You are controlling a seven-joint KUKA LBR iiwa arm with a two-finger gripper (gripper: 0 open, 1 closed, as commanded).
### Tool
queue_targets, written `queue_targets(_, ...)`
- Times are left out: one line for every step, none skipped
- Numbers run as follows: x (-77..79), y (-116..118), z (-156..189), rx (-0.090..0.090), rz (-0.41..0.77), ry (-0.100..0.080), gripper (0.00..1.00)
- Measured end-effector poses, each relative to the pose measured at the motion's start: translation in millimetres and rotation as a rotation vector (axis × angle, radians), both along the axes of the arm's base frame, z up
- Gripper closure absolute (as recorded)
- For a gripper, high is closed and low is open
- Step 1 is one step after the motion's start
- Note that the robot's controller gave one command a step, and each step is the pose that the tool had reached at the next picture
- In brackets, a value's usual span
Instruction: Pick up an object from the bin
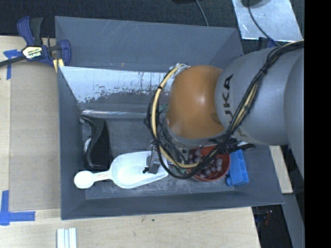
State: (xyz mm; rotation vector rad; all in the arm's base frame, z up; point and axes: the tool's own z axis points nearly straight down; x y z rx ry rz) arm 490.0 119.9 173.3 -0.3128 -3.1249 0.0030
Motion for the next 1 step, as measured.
queue_targets(3.5,3.0,38.5,0.000,0.007,0.000,1.00)
